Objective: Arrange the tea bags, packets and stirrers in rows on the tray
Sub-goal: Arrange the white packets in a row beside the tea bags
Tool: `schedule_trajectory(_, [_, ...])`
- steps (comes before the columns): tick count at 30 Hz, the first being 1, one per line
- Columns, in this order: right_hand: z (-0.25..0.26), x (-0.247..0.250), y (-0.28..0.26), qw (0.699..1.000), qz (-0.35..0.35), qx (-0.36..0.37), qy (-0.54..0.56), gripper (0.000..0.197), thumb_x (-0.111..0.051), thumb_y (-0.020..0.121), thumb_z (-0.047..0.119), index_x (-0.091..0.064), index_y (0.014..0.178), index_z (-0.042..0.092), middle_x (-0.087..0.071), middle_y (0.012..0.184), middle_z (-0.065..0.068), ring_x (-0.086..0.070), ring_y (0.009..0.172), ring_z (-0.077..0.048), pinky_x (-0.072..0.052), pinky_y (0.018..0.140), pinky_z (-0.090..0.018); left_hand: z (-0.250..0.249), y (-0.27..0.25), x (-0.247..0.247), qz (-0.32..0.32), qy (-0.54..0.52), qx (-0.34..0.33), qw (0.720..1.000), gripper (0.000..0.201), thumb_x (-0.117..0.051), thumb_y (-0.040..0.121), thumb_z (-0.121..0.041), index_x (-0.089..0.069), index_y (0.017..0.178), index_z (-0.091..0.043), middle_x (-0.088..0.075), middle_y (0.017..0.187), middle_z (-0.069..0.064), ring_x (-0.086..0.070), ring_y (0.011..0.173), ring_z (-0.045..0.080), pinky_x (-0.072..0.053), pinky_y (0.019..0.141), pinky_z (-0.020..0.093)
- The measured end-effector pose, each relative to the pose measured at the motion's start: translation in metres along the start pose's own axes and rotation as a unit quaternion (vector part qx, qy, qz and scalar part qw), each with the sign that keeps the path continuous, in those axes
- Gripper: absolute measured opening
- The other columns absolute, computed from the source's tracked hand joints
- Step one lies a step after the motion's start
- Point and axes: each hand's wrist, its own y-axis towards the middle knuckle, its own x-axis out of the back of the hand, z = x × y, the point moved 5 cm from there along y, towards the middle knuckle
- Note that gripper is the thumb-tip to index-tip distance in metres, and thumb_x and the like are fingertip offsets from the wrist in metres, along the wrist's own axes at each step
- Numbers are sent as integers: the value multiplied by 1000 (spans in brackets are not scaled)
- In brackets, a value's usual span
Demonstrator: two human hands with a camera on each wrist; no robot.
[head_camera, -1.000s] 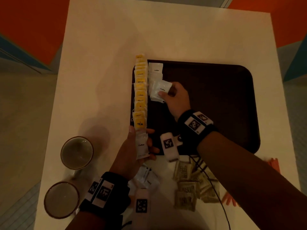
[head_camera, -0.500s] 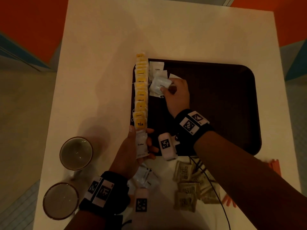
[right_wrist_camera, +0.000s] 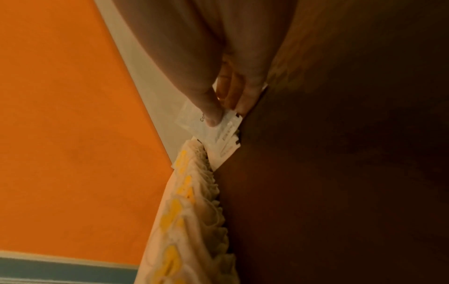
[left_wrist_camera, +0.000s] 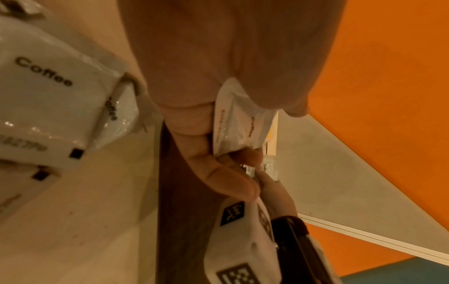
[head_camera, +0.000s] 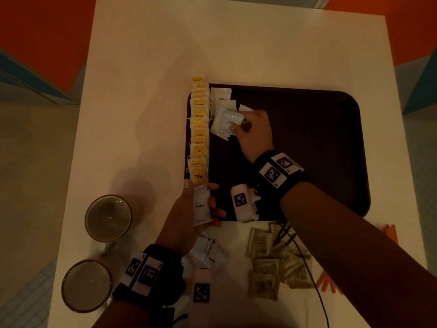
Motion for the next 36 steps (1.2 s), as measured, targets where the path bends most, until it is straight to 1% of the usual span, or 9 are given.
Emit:
schedule_trajectory(4, [-2, 4, -4, 999, 3, -16, 36, 26, -67, 82, 15, -63, 106, 5, -61, 100, -7, -57, 94, -18, -45, 82, -25, 0, -1, 2, -3, 6, -2, 1000, 62, -31, 79, -58, -60, 102, -8, -57, 63, 4, -62, 56, 19, -51, 48, 28])
schedule_trajectory(8, [-13, -3, -10, 996, 38, -61, 57, 30, -74, 75, 15, -60, 101, 12, -66, 97, -7, -63, 93, -21, -53, 85, -36, 0, 1, 3, -8, 5, -2, 1000, 63, -32, 78, -59, -60, 101, -8, -56, 63, 4, -62, 56, 20, -51, 47, 28])
schedule_trajectory(11, [-15, -4, -7, 997, 23, -63, 39, 31, -76, 74, 16, -56, 98, 14, -59, 85, 1, -59, 84, -16, -49, 73, -22, 1, 1, 0, -6, 6, 0, 1000, 63, -31, 79, -59, -60, 102, -8, -56, 64, 5, -62, 56, 20, -51, 48, 28])
schedule_trajectory(14, [-11, 0, -3, 998, -15, -39, 38, 37, -79, 69, 15, -54, 96, 16, -57, 98, -6, -54, 81, -13, -46, 71, -18, 1, 1, -1, -3, 8, 3, 1000, 63, -32, 78, -59, -60, 102, -8, -56, 63, 4, -62, 56, 20, -51, 48, 28])
schedule_trajectory(18, [-2, -3, -1, 1000, -11, -15, 22, 50, -77, 71, 13, -57, 117, 11, -51, 121, -8, -58, 100, -19, -49, 91, -30, 1, 2, 0, -3, 8, 5, 1000, 63, -32, 78, -59, -60, 102, -8, -57, 63, 4, -62, 56, 20, -51, 48, 28])
schedule_trajectory(23, [6, -6, 4, 999, 19, 6, 25, 46, -70, 77, 0, -56, 121, 4, -55, 118, -8, -55, 101, -13, -43, 89, -18, -1, 2, 1, -6, 10, 3, 1000, 63, -32, 77, -59, -60, 102, -9, -57, 63, 3, -62, 56, 19, -51, 48, 28])
schedule_trajectory(27, [10, -7, 9, 999, 13, 34, -4, 45, -73, 73, 1, -59, 116, 3, -54, 121, -13, -57, 105, -21, -47, 93, -26, -2, 3, 2, -6, 11, 4, 1000, 64, -32, 76, -59, -60, 102, -9, -57, 64, 3, -62, 56, 19, -50, 48, 27])
schedule_trajectory(32, [4, -8, 15, 999, 29, 18, -13, 50, -74, 75, 9, -57, 122, 7, -57, 122, -12, -57, 107, -21, -47, 94, -26, -2, 5, 2, -9, 7, -1, 1000, 63, -32, 77, -58, -60, 102, -8, -56, 63, 4, -62, 55, 20, -51, 47, 28])
schedule_trajectory(36, [9, -11, 13, 999, 40, 10, 32, 49, -73, 77, 8, -56, 123, 6, -61, 118, -8, -57, 95, -10, -49, 91, -25, -2, 6, 2, -6, 12, -3, 1000, 64, -31, 78, -59, -59, 104, -7, -57, 63, 3, -63, 56, 20, -51, 48, 28])
